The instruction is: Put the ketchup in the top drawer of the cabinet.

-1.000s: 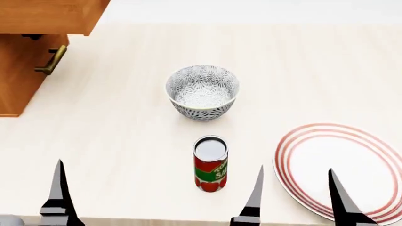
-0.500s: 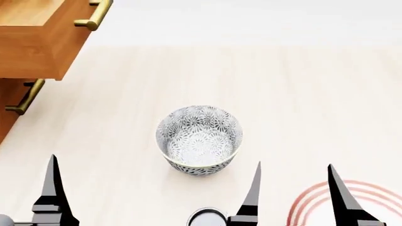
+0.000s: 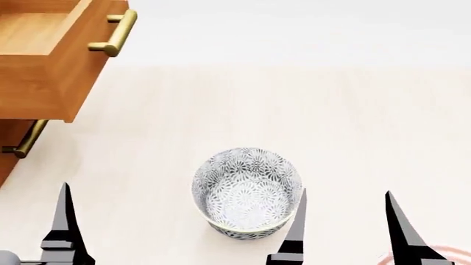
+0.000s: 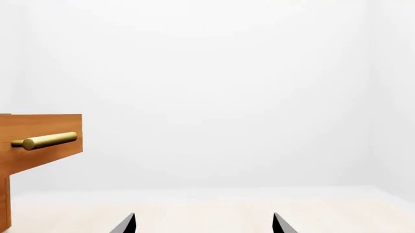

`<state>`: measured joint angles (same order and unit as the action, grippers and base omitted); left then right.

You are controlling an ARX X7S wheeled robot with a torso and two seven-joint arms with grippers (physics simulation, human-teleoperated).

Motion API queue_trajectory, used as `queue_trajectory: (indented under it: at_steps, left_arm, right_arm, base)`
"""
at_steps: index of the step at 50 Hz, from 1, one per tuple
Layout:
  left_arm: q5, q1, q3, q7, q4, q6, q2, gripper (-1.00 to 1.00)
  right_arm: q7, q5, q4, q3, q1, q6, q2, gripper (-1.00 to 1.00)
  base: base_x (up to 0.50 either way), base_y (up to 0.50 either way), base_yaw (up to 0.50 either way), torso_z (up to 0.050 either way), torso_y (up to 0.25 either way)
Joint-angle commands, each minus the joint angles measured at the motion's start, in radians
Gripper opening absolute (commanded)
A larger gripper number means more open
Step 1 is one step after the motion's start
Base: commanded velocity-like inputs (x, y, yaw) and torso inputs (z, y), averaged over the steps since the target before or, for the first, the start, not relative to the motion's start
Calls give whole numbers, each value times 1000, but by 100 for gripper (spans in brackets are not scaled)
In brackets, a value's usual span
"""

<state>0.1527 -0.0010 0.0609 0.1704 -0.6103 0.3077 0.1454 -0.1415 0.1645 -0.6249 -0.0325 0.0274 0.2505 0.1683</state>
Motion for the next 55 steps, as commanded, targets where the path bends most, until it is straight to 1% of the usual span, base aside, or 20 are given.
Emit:
queue_trajectory:
  at_steps: [1,39,40,41,42,45,51,52,55]
  left_arm:
    - [4,-4,10,13,2,3,11,100]
    - [14,-7,37,43,19,-13,38,100]
    - [12,-6,38,45,19,-15,39,100]
    - [11,-5,38,45,21,-19,40,100]
    - [12,-6,37,47,22,-19,39,100]
    - [15,-4,36,51,19,-15,42,100]
    - [16,-5,41,55,19,-18,45,100]
    - [16,-5,41,56,19,-18,46,100]
    - [13,-6,42,60,22,-20,48,100]
  right_arm:
    - [-14,-8,10,-9,-3,-8,10,100]
    - [-38,-10,31,-40,5,-27,37,100]
    - [-28,25,30,-28,6,-39,31,100]
    - [-37,11,31,-31,5,-36,32,100]
    - [-20,51,33,-20,6,-47,29,100]
    - [-35,23,35,-27,4,-40,34,100]
    - [-32,45,21,-21,4,-42,41,100]
    - [-41,4,14,-31,4,-50,51,100]
    - [-32,23,-9,-23,-4,-12,72,100]
  base:
    - [0,500,0,0,0]
    - [0,500,0,0,0]
    - [0,500,0,0,0]
    - [0,62,0,0,0]
    - [0,0,0,0,0]
    - [0,0,0,0,0]
    - [0,0,0,0,0]
    - [0,0,0,0,0]
    - [0,0,0,0,5]
